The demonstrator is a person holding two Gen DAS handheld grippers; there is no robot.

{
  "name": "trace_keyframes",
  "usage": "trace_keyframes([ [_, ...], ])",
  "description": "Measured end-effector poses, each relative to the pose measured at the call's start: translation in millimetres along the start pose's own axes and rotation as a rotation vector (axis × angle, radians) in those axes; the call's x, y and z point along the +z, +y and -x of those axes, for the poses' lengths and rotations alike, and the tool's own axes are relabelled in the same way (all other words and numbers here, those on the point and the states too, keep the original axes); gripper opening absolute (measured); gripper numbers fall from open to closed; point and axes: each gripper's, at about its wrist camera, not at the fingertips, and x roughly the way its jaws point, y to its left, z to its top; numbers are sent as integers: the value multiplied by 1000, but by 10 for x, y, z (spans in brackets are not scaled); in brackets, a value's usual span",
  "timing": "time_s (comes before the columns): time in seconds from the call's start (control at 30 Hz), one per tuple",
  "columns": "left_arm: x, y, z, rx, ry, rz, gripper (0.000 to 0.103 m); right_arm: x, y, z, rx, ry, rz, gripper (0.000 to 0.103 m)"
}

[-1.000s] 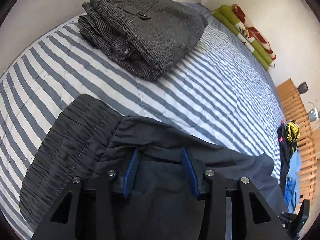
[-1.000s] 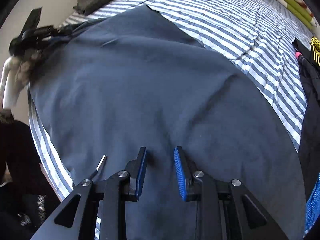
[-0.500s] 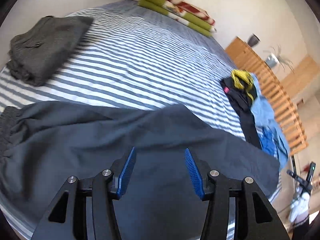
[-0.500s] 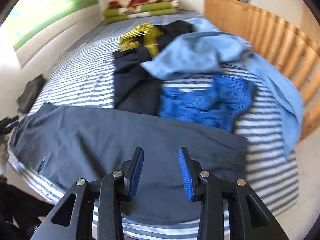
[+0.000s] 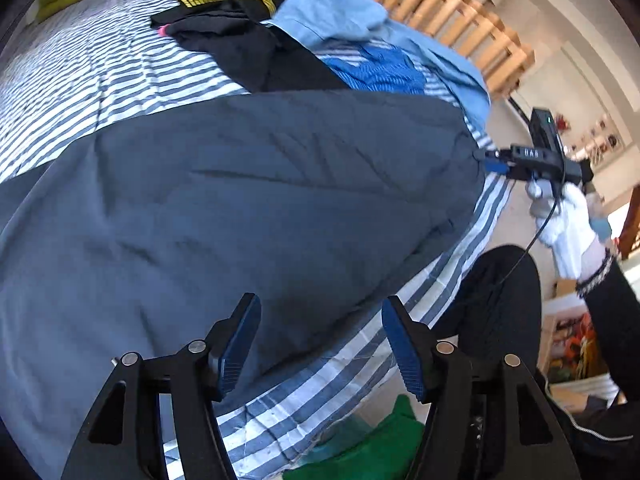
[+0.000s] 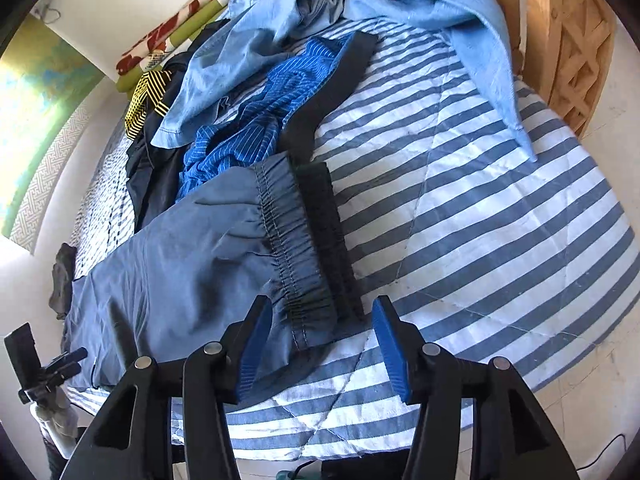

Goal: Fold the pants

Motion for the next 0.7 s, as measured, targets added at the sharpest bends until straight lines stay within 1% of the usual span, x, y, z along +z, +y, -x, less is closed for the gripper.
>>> trace_keyframes([
  [0.03, -8, -74, -61, 32, 23, -30, 67, -5, -27, -28, 18, 7, -14, 49],
  [0.1, -31, -106, -161, 79, 65, -53, 67, -24, -89, -40, 46, 9, -42, 49],
  [0.17, -64, -71, -212, 99, 94, -46, 67, -30, -167, -46, 74, 12, -74, 50],
  [0.3, -135, -15, -184, 124, 107, -47, 67, -65, -285, -23, 129, 9, -153, 51],
  [0.37, -136, 32, -221, 123, 119, -39, 67, -106, -269, -50, 148, 19, -163, 53],
  [0.43, -156, 52, -250, 122, 130, -37, 67, -150, -212, -56, 133, 12, -162, 53],
  [0.5, -174, 44, -277, 128, 133, -51, 66, -183, -168, -89, 152, 22, -181, 54],
  [0.6, -198, 42, -276, 121, 131, -55, 65, -199, -122, -101, 145, -1, -204, 56],
  [0.63, -202, 49, -273, 120, 129, -55, 64, -201, -107, -120, 159, -1, -210, 55],
  [0.67, -211, 53, -267, 128, 127, -59, 57, -207, -87, -137, 160, -5, -220, 54],
  [0.7, -222, 56, -259, 140, 126, -65, 44, -208, -64, -144, 150, -15, -225, 53],
])
